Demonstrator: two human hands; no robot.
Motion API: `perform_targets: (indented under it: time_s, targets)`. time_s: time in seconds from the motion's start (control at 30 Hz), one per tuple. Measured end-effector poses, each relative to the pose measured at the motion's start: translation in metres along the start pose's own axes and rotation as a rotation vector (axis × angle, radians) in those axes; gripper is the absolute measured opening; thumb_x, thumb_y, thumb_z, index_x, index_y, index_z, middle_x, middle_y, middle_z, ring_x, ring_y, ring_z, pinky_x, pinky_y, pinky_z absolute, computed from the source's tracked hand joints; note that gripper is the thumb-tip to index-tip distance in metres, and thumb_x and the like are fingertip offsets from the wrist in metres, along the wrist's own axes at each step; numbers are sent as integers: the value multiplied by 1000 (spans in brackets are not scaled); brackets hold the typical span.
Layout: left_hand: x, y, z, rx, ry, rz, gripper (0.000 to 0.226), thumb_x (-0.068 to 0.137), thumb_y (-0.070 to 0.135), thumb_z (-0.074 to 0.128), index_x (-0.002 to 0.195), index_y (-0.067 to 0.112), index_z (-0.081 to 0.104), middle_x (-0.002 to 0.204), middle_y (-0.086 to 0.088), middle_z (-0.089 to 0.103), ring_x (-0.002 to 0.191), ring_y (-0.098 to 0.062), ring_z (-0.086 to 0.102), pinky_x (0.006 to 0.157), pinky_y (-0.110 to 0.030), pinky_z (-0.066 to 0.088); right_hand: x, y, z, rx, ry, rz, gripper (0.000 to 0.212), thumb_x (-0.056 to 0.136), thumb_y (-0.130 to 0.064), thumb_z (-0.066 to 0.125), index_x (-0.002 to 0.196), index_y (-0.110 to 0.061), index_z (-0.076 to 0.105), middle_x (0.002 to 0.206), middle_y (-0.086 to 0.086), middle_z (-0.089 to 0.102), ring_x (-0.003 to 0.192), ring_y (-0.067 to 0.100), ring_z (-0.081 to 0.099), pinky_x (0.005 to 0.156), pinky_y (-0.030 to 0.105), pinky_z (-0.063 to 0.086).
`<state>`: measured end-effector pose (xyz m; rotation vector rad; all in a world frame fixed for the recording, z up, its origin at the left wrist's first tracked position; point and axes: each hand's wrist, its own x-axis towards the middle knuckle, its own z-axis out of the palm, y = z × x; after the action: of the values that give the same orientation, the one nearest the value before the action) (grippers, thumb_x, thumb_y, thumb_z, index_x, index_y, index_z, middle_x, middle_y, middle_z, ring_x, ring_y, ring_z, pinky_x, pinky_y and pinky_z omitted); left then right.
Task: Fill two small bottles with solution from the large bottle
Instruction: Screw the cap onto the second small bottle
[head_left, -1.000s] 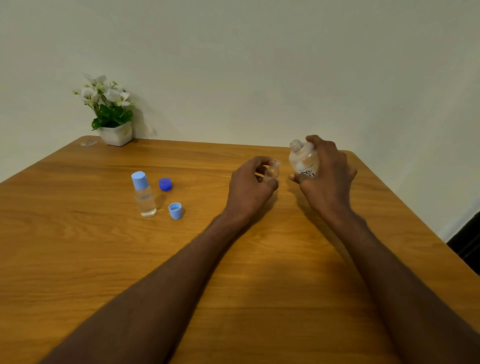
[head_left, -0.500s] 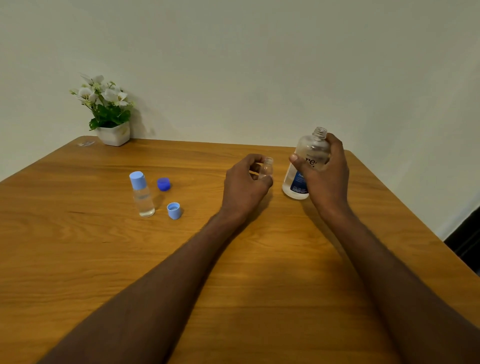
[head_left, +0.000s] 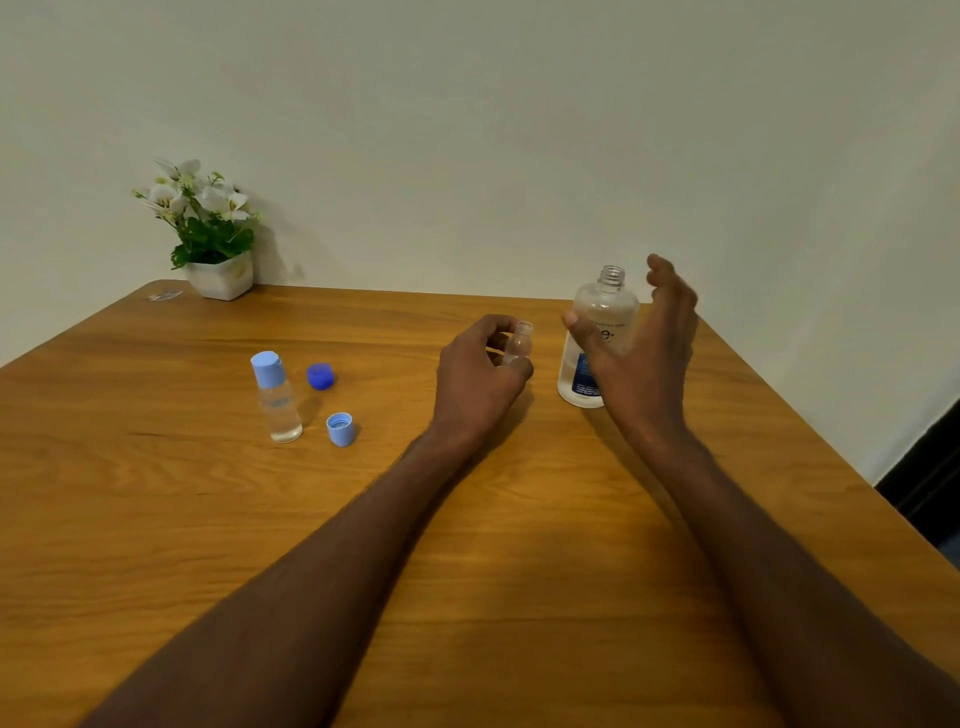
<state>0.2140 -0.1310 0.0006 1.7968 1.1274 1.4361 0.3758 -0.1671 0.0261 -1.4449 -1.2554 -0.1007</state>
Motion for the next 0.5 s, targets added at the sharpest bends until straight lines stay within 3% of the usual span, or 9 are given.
perform_targets:
  time_s: [0.1, 0.23, 0.33, 0.5]
  targets:
    - [-1, 2, -4, -2, 26, 5, 43, 87, 12, 74, 129, 16, 67, 109, 7, 71, 92, -7, 68, 76, -24, 60, -4, -14, -5, 30, 159, -148, 69, 93, -53, 66, 146, -15, 46, 141, 5, 52, 126, 20, 50, 101, 50, 50]
    - [-4, 7, -10, 18, 71, 20, 42, 88, 14, 74, 130, 18, 67, 110, 11, 70, 94, -3, 66, 76, -19, 57, -15, -26, -3, 64, 232, -272, 37, 100, -34, 62, 127, -9, 60, 110, 8, 59, 100, 21, 54, 87, 48, 50]
    - [-9, 12, -19, 13, 112, 19, 38, 90, 16, 73, 127, 21, 67, 105, 15, 69, 93, -4, 66, 75, -20, 57, -20, -30, 0, 134, 192, -327, 26, 102, -26, 60, 119, -7, 60, 98, 8, 57, 90, 19, 54, 79, 45, 52]
    - [-22, 20, -49, 39, 215, 41, 35, 90, 15, 72, 124, 22, 69, 103, 15, 70, 93, -4, 67, 80, -29, 60, -33, -33, 7, 240, -10, -339, 18, 104, -22, 59, 116, -8, 60, 91, 3, 58, 82, 17, 56, 70, 32, 53]
